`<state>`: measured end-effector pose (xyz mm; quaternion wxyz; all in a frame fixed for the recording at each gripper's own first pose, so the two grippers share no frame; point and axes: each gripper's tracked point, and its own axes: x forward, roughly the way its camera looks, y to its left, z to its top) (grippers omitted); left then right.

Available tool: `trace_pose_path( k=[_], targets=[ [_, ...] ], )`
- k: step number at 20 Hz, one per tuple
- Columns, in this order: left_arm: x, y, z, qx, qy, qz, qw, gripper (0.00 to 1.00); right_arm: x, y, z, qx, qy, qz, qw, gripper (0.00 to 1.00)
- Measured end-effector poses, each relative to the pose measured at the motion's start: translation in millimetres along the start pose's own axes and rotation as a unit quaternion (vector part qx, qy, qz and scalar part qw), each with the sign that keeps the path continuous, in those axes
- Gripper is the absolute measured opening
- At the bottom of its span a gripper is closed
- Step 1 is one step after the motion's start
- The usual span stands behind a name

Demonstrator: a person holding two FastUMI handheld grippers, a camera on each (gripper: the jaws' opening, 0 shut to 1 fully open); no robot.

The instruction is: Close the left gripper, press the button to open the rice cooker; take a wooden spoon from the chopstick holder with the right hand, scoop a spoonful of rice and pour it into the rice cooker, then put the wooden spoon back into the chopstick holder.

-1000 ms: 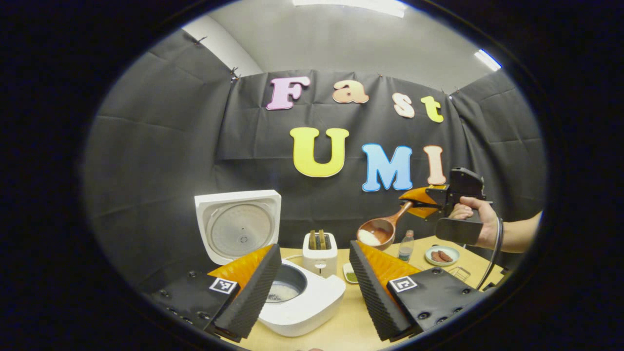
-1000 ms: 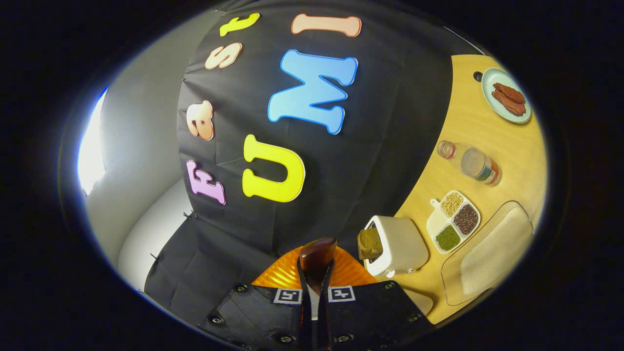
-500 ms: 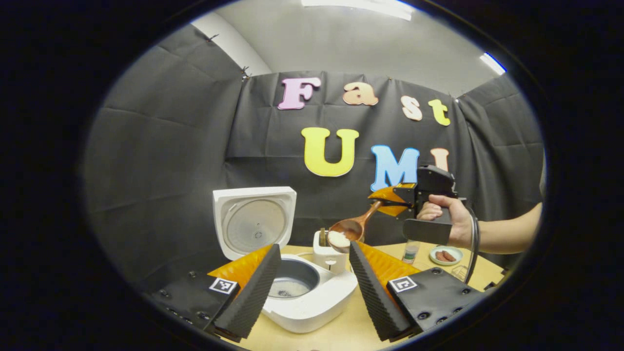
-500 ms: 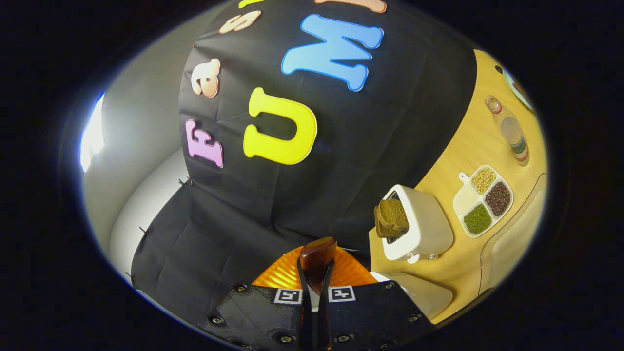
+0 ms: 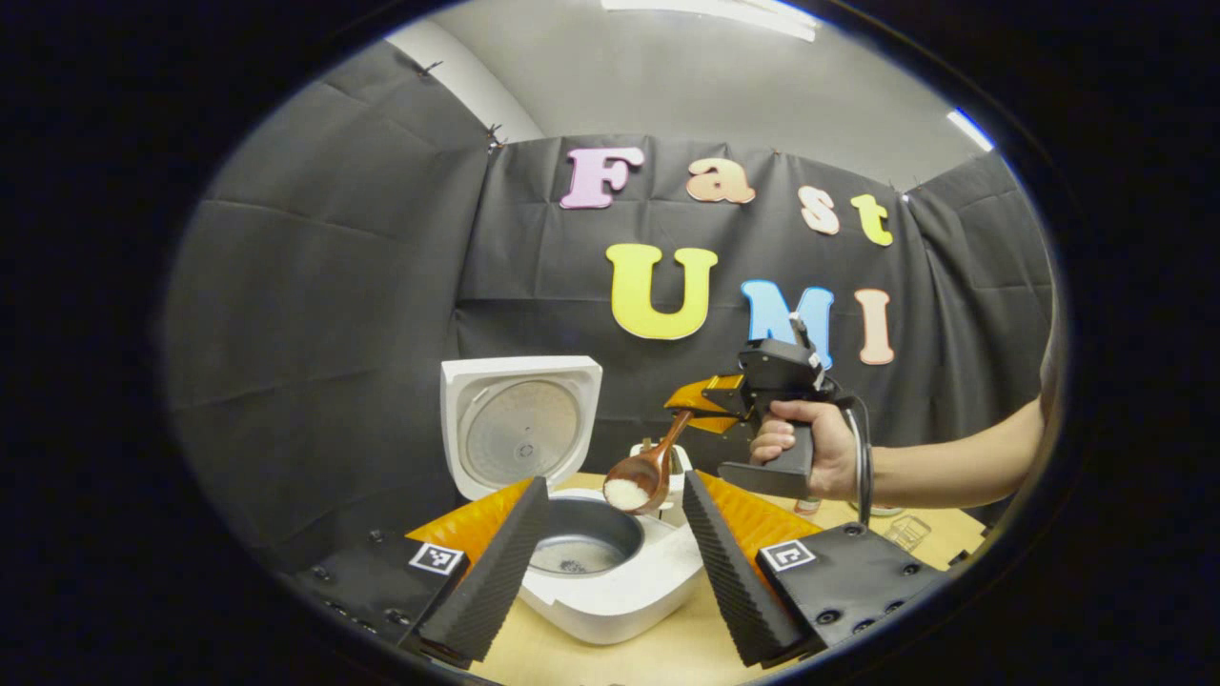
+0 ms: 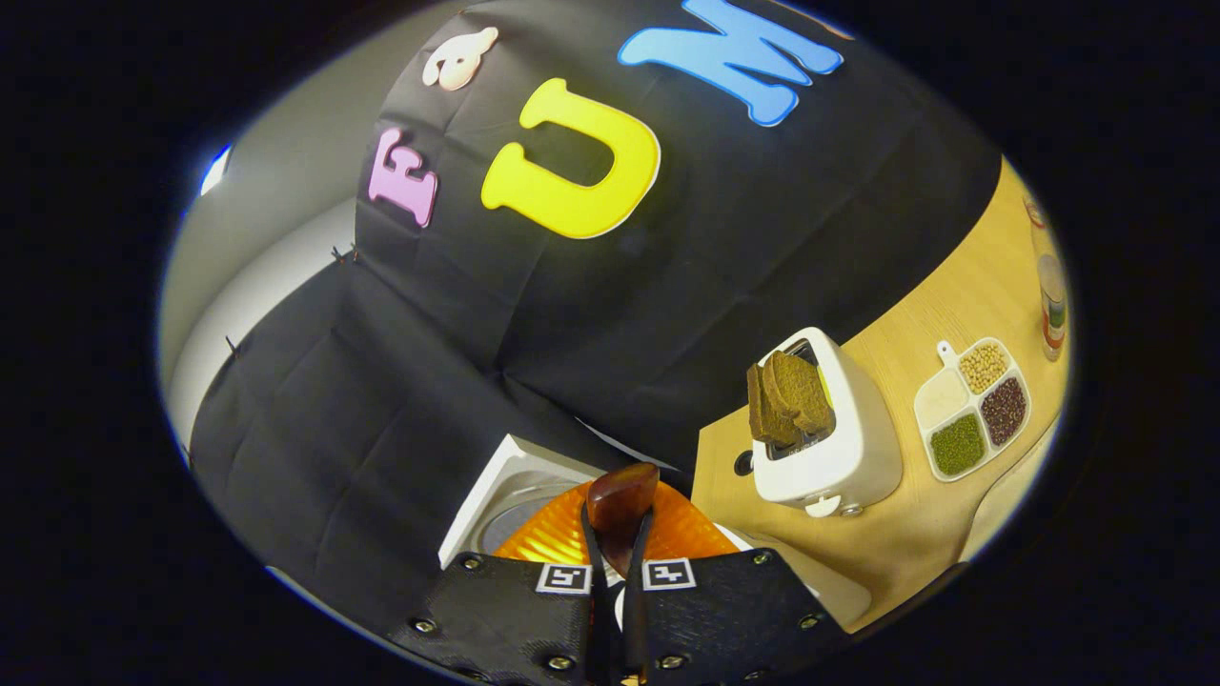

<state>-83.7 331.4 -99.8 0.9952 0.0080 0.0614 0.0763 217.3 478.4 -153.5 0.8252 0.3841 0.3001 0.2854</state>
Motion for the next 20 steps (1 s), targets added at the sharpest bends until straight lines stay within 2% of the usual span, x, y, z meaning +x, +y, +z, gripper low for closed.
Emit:
trace_pose_path(
  k=[3,5,11,17,19,20],
  targets=[
    [-1.9,10.6,-4.2,-0.002,0.005,0.007,1.0,0.98,24.3,-0.2,-19.4,-0.042,0.021,-0.01,0.999,0.05],
    [-2.1,15.0,-6.0,-0.006,0.006,0.01,1.0,0.98,38.2,0.7,-32.9,-0.091,0.035,-0.019,0.995,0.05],
    [-2.5,21.7,-7.4,-0.02,-0.001,0.028,0.999,0.98,52.7,29.9,-70.0,-0.251,0.053,-0.002,0.967,0.05],
    [-3.3,22.2,-11.2,-0.022,-0.003,0.039,0.999,0.96,49.2,64.7,-92.7,-0.357,0.064,0.036,0.931,0.05],
    [-3.6,22.0,-12.6,-0.024,-0.003,0.04,0.999,0.96,46.5,75.9,-100.7,-0.407,0.066,0.054,0.909,0.05],
    [-3.7,22.1,-13.0,-0.024,-0.004,0.041,0.999,0.98,43.8,82.3,-106.4,-0.436,0.068,0.066,0.895,0.05]
  ],
)
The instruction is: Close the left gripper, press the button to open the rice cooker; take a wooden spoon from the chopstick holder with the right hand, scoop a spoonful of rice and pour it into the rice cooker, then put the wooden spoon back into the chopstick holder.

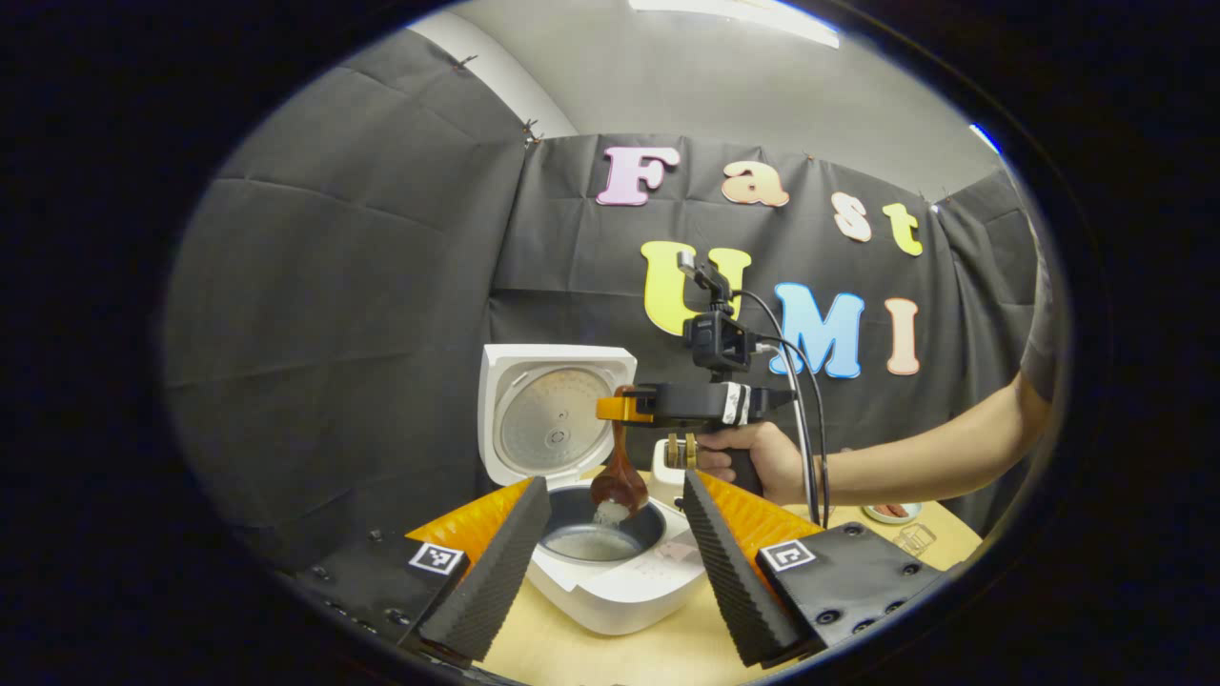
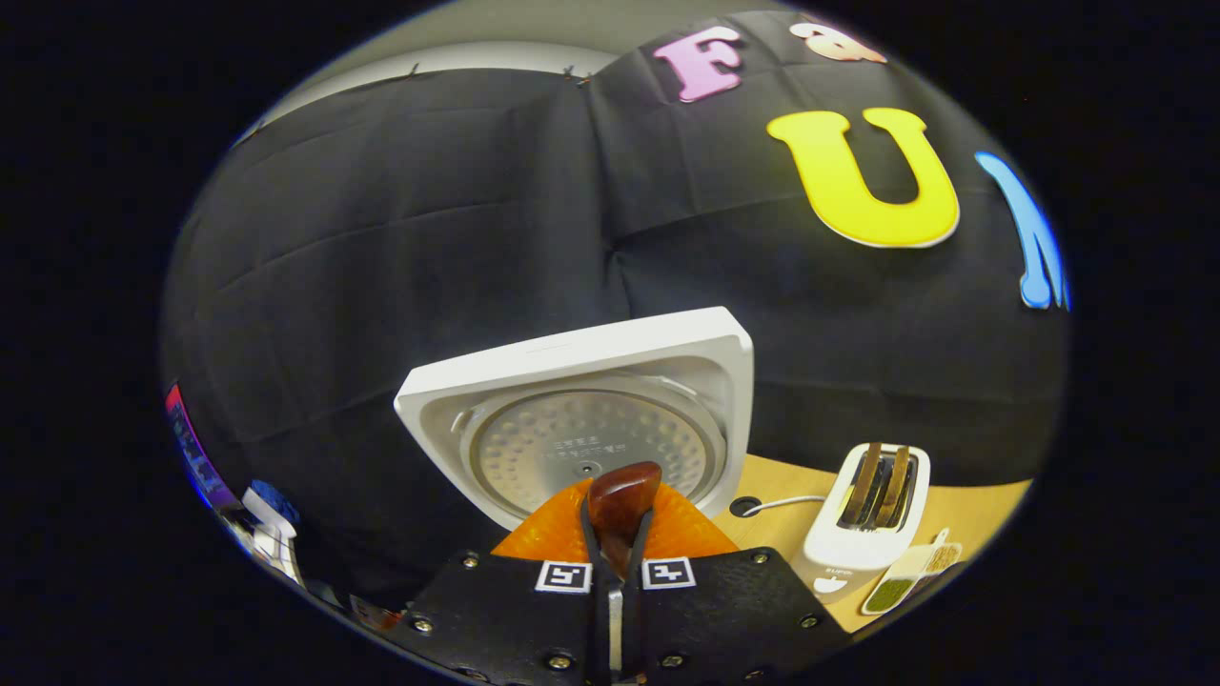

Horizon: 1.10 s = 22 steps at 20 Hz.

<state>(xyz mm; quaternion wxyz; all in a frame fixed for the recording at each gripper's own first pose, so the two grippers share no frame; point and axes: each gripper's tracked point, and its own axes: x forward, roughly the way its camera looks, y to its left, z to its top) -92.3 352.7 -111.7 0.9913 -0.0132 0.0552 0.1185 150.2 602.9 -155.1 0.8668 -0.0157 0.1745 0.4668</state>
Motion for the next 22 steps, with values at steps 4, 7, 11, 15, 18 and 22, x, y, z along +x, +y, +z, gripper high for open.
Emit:
trace_pose_path(
  k=[4,7,11,15,18,22],
  targets=[
    [1.0,2.0,-0.5,0.001,-0.003,0.003,1.0,0.99,-6.2,34.5,-5.2,-0.112,0.005,0.055,0.992,0.05],
    [1.5,3.4,-0.7,0.002,-0.004,0.005,1.0,0.98,-8.5,37.7,-6.0,-0.107,0.004,0.061,0.992,0.05],
    [3.0,5.1,-1.7,0.001,-0.008,0.004,1.0,0.99,-18.7,17.5,12.9,-0.016,-0.013,0.049,0.999,0.05],
    [1.8,2.8,2.9,-0.008,-0.014,0.0,1.0,0.96,-39.2,-25.5,31.9,0.141,-0.027,0.025,0.989,0.05],
    [-3.3,-4.4,6.9,-0.008,-0.016,-0.019,1.0,0.96,-66.0,-59.3,41.0,0.238,-0.045,0.008,0.97,0.05],
    [2.1,-36.1,9.4,-0.007,-0.015,-0.043,0.999,0.96,-115.2,-102.6,39.0,0.321,-0.066,-0.012,0.945,0.05]
  ],
)
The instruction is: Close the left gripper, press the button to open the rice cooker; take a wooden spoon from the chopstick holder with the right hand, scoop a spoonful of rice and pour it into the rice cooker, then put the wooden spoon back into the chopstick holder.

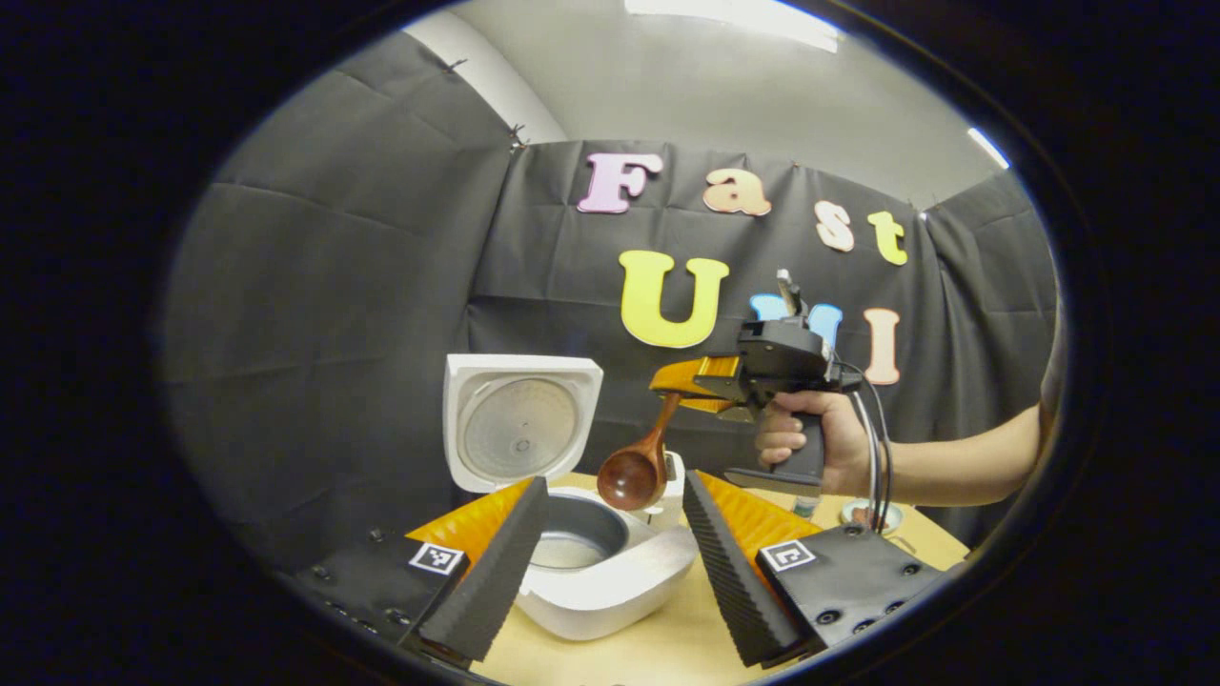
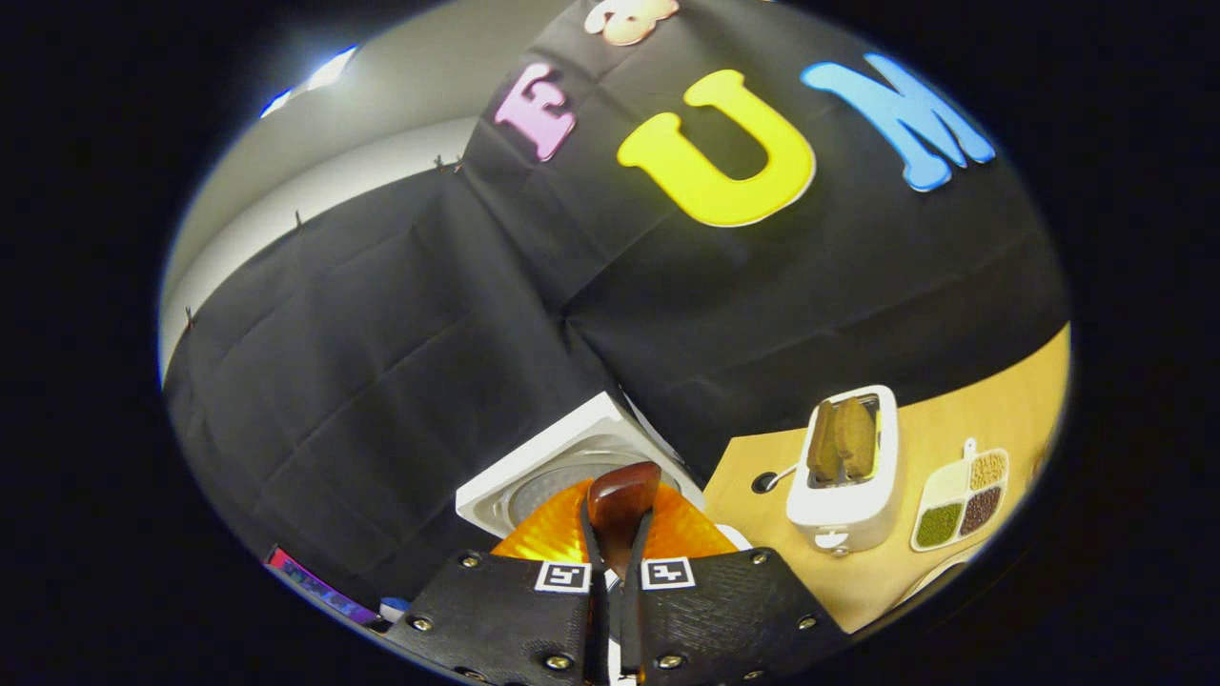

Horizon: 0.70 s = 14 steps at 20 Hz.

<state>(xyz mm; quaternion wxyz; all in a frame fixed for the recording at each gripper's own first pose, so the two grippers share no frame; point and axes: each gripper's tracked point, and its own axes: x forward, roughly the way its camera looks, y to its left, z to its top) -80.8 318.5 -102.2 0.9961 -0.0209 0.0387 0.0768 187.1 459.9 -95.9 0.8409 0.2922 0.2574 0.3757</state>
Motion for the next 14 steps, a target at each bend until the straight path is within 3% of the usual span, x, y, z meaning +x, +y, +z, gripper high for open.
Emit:
trace_pose_path(
  k=[4,14],
  targets=[
    [13.7,-28.4,1.2,0.007,0.005,-0.029,1.0,0.96,-49.3,-35.5,19.9,0.041,-0.027,-0.028,0.998,0.05],
    [30.4,-99.3,8.6,0.028,0.003,-0.098,0.995,0.97,-194.5,-107.7,56.2,0.044,-0.094,-0.115,0.988,0.05]
  ],
)
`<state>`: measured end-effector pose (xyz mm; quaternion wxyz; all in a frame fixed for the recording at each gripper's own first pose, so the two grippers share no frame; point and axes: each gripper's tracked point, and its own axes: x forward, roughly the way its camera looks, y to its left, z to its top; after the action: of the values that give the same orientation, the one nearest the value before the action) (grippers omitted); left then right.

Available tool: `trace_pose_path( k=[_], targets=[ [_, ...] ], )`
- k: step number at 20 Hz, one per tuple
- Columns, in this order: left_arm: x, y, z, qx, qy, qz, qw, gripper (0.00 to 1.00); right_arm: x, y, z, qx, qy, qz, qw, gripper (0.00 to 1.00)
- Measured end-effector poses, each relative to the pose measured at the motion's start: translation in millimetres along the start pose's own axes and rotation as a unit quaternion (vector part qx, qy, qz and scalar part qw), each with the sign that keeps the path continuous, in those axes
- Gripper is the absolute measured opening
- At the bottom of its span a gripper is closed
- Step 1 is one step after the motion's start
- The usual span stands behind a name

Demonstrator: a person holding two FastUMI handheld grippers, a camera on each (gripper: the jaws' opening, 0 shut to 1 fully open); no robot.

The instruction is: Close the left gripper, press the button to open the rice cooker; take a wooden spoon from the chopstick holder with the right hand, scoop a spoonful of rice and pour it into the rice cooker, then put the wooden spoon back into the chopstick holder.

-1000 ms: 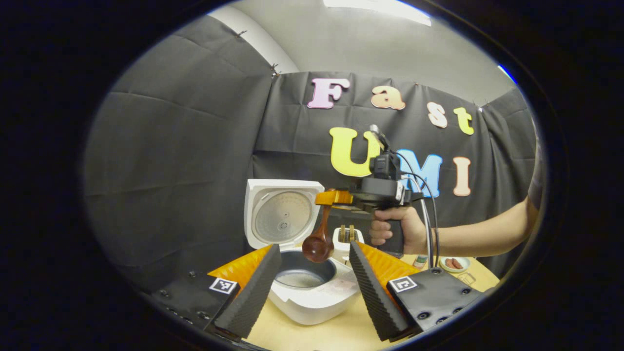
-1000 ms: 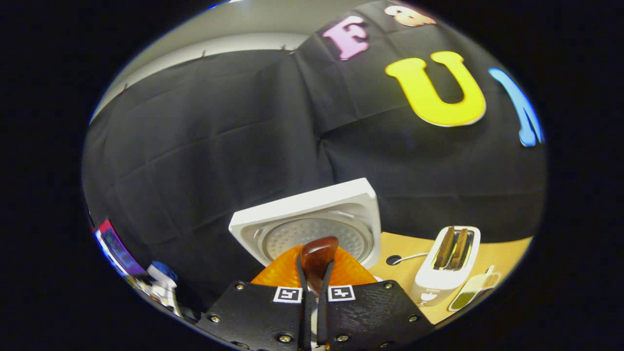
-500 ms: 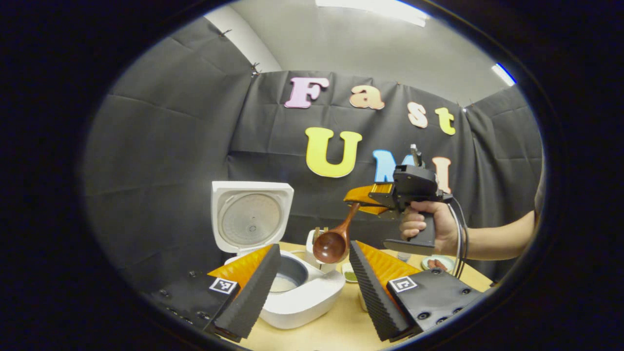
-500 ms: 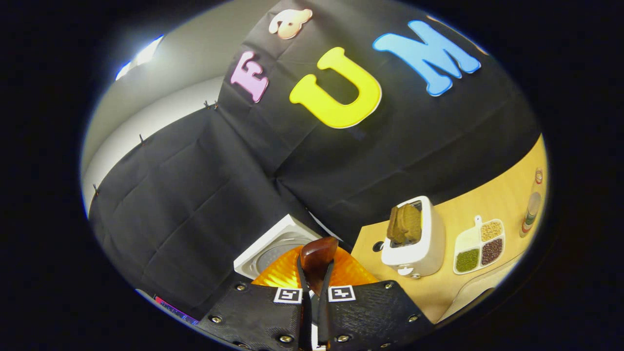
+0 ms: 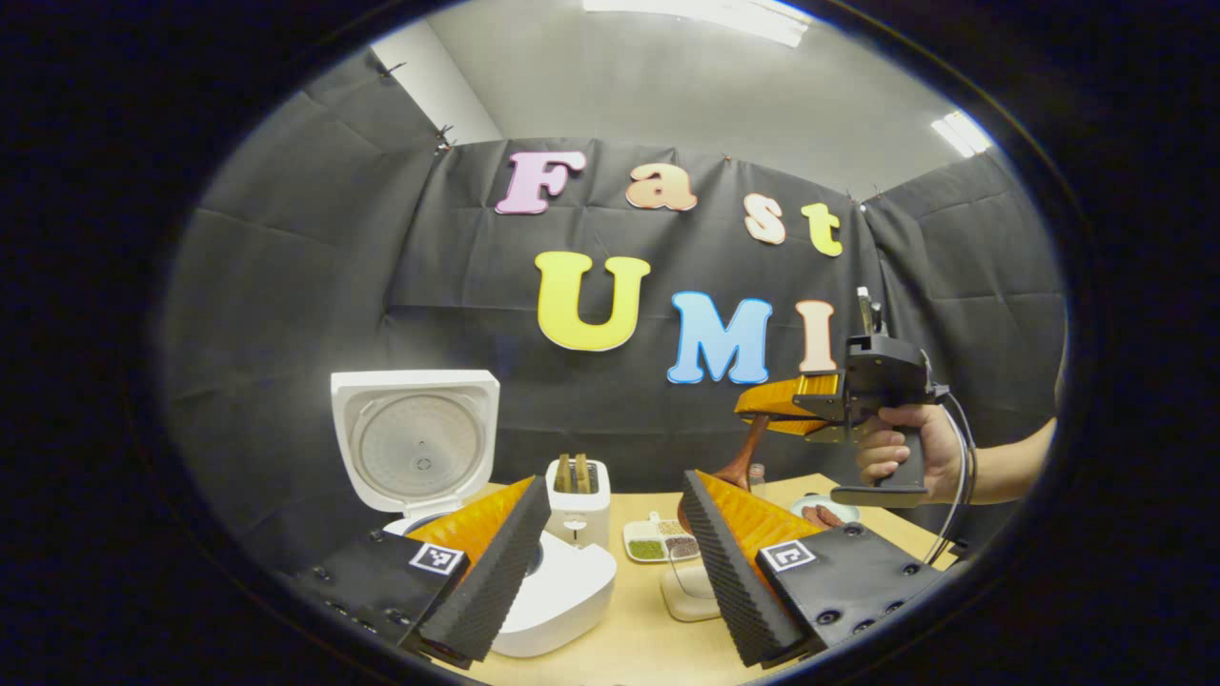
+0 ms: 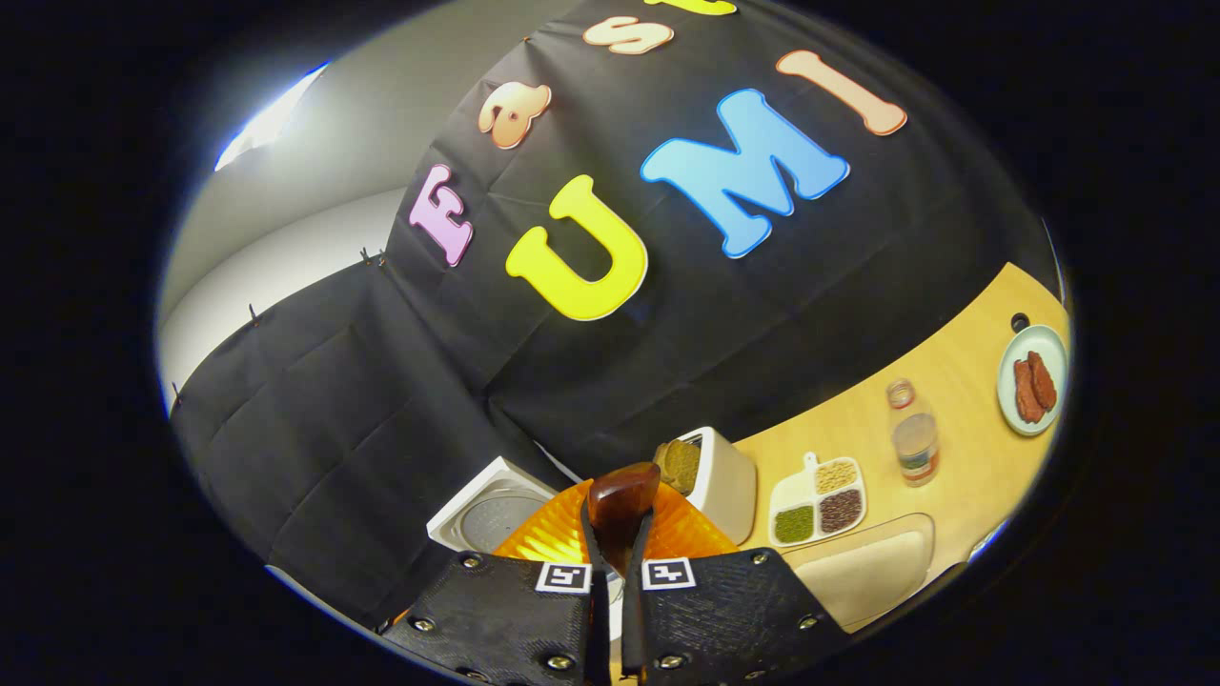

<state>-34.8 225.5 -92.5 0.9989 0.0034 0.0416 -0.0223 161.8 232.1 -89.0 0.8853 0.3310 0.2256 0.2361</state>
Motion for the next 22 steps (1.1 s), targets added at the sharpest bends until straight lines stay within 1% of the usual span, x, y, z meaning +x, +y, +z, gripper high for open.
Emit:
trace_pose_path(
  k=[4,5,7,9,11,12,15,16,22],
  targets=[
    [15.3,-26.3,-4.6,0.001,0.009,-0.026,1.0,0.97,-31.7,-37.7,15.9,0.019,-0.022,-0.032,0.999,0.05],
    [17.3,-34.5,-3.0,0.002,0.008,-0.033,0.999,0.99,-39.6,-48.4,21.1,0.025,-0.028,-0.042,0.998,0.05],
    [22.8,-49.9,-0.1,0.006,0.008,-0.047,0.999,0.96,-55.8,-66.7,29.0,0.03,-0.041,-0.059,0.997,0.05],
    [26.2,-64.9,0.4,0.007,0.01,-0.059,0.998,0.96,-72.1,-86.4,36.7,0.03,-0.053,-0.078,0.995,0.05],
    [31.4,-77.0,1.5,0.007,0.012,-0.066,0.998,0.97,-88.8,-104.0,44.0,0.033,-0.063,-0.095,0.993,0.05],
    [34.1,-83.2,1.2,0.005,0.014,-0.069,0.997,0.96,-98.7,-115.6,49.0,0.033,-0.068,-0.106,0.991,0.05],
    [39.5,-96.6,0.9,0.003,0.019,-0.074,0.997,0.96,-120.9,-141.4,56.7,0.034,-0.081,-0.134,0.987,0.05],
    [41.8,-101.7,1.6,0.003,0.02,-0.076,0.997,0.97,-128.4,-150.9,57.2,0.035,-0.084,-0.144,0.985,0.05],
    [46.7,-126.7,3.2,0.012,0.025,-0.089,0.996,0.97,-167.9,-207.6,55.7,0.037,-0.093,-0.203,0.974,0.05]
  ],
)
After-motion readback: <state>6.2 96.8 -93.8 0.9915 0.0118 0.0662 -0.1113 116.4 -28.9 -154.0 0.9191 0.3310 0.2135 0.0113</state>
